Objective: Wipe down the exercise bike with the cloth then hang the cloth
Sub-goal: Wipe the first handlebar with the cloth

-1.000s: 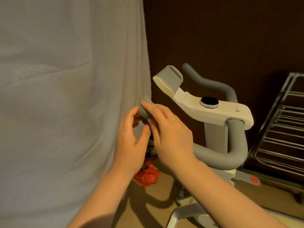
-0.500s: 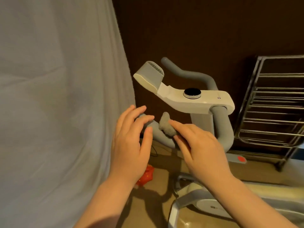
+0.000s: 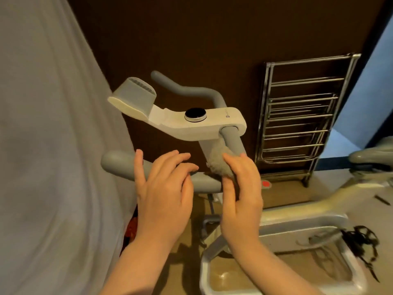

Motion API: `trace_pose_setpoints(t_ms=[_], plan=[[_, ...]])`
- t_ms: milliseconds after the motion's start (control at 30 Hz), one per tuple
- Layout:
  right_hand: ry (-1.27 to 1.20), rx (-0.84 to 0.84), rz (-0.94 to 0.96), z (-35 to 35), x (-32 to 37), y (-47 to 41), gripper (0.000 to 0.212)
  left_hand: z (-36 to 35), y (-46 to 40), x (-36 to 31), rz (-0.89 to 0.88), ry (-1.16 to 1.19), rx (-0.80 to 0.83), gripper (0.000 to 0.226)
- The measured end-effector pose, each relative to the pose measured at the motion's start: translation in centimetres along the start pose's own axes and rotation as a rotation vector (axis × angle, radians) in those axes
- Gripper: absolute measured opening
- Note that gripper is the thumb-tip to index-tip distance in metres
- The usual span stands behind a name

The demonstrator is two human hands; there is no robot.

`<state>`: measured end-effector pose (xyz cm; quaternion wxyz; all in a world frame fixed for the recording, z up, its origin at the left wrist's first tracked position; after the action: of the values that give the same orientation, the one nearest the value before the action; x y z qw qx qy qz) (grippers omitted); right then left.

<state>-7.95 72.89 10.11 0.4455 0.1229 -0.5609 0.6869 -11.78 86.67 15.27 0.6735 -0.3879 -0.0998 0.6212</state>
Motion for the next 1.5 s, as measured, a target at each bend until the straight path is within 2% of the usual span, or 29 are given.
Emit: trace_pose_setpoints(t_ms=[100,200,233,367,500,633,767,900,933,1000,1100,1200,1267,1400,1500], plan=[[-0.121,-0.17,-0.143,-0.3,-0.2,0.4,0.038,-1.5,0.1,-1.2,-0.049,0.067,0.027,0.029],[-0.272,-0.28,-0.541,0.8,-4.5,-3.0,0.036,-1.9,-0.2,-1.4,-0.029,0.093,0.03,0.033],[-0.299,-0.272,-0.635,0.8,-4.8,-2.7,0.037,-1.9,-0.2,-1.4,-0.019,0.093,0.026,0.034],[-0.468,-0.164,-0.777,-0.1,-3.2,0.4,0.039,-2.4,-0.9,-2.1,0.004,0.098,0.028,0.035],[-0.666,-0.063,-1.09,-2.1,-7.8,-2.2,0.027,-3.6,-2.6,-2.9,0.007,0.155,0.088,0.032],[-0.671,0.09,-1.161,-2.7,-7.2,1.1,0.046,-4.4,-3.6,-2.8,0.113,0.05,0.085,0.027],[-0.681,0.149,-1.353,-4.2,-11.3,-2.9,0.049,-4.7,-3.6,-3.2,0.066,-0.075,0.06,0.029],[-0.616,0.195,-1.202,-3.2,-10.0,-1.9,0.037,-4.7,-3.4,-2.9,0.14,-0.09,0.062,0.033],[-0.662,0.224,-1.176,-2.9,-9.2,-1.5,0.038,-4.8,-3.5,-2.8,0.165,-0.102,0.057,0.034],[-0.7,0.325,-1.203,-3.8,-10.7,-3.1,0.039,-4.9,-3.8,-2.6,0.211,-0.121,0.04,0.032],[-0.645,0.347,-1.231,-5.5,-12.4,-7.4,0.033,-5.1,-3.8,-2.5,0.278,-0.12,0.037,0.027],[-0.586,0.387,-1.15,-5.3,-12.2,-5.7,0.031,-5.8,-3.7,-3.3,0.348,-0.019,0.038,0.029],[-0.64,0.454,-1.12,-4.9,-11.6,-4.8,0.032,-6.7,-4.1,-4.3,0.354,-0.001,0.03,0.025],[-0.541,0.391,-0.959,-5.3,-12.8,-9.2,0.026,-7.4,-4.7,-4.9,0.385,-0.19,-0.024,0.015],[-0.544,0.42,-0.714,-3.4,-11.0,-7.9,0.023,-7.0,-4.2,-4.9,0.391,-0.206,-0.063,0.02]])
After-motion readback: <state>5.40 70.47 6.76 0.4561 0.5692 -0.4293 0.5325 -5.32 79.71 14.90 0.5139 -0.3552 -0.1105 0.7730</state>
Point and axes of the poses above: each hand's wrist, its own y-axis away from the middle knuckle, its own z-axis out of the back of the hand, x = y × z, the point moved 8 cm from there along -y, towards the middle knuckle, and after that the axes turned 8 degrees about y, right-handed, at the moved point
